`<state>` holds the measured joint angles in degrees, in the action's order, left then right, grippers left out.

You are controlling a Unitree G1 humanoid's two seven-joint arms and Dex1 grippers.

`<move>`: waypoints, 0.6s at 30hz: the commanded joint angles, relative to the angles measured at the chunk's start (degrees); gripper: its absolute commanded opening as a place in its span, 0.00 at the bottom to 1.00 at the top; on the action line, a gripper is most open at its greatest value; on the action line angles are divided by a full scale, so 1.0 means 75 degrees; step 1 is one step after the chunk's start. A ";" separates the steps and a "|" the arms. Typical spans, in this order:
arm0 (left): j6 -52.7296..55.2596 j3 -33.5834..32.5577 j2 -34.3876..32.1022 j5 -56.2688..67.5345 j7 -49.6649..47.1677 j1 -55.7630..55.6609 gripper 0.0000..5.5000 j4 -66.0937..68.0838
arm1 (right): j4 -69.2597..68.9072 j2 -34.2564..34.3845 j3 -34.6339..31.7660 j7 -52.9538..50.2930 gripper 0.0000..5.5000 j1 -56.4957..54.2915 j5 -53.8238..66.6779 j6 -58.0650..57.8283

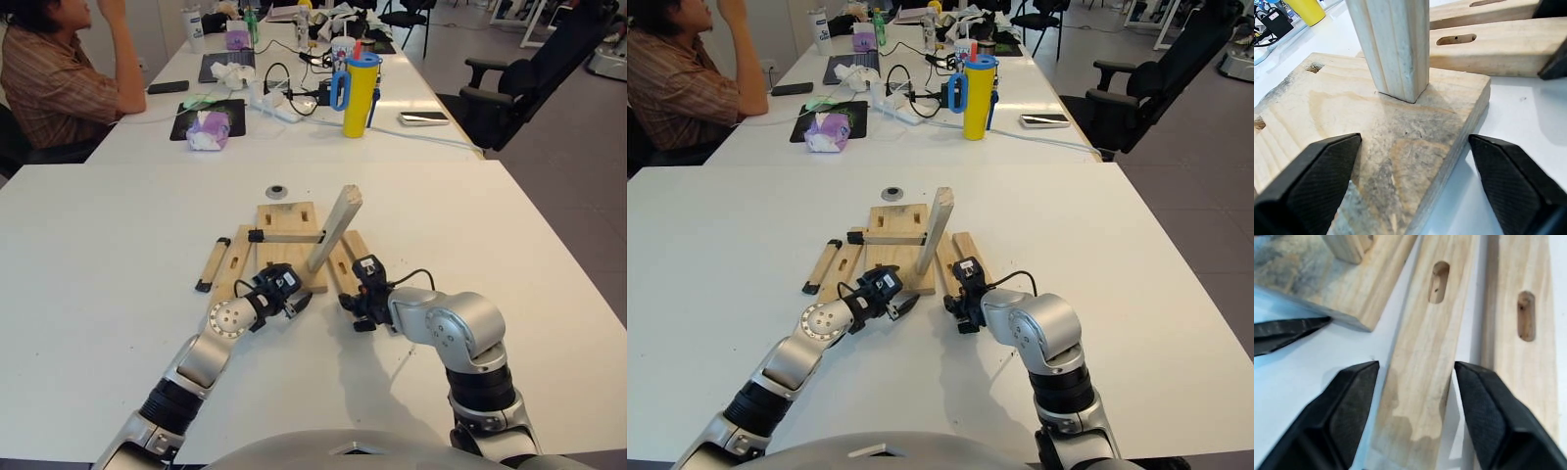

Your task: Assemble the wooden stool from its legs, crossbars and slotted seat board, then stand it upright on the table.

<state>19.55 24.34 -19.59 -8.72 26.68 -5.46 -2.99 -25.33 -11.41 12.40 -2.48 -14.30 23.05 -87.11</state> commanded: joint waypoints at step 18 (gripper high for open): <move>-0.1094 -0.0367 -0.0402 0.0052 0.0292 0.0071 0.74 0.0015 | 0.1002 0.0970 -0.1361 0.0539 0.38 0.0160 -0.0475 0.3743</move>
<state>12.74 22.86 -21.68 -8.91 28.38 -5.74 -2.67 -17.40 -5.77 6.45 1.25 -11.61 18.53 -62.83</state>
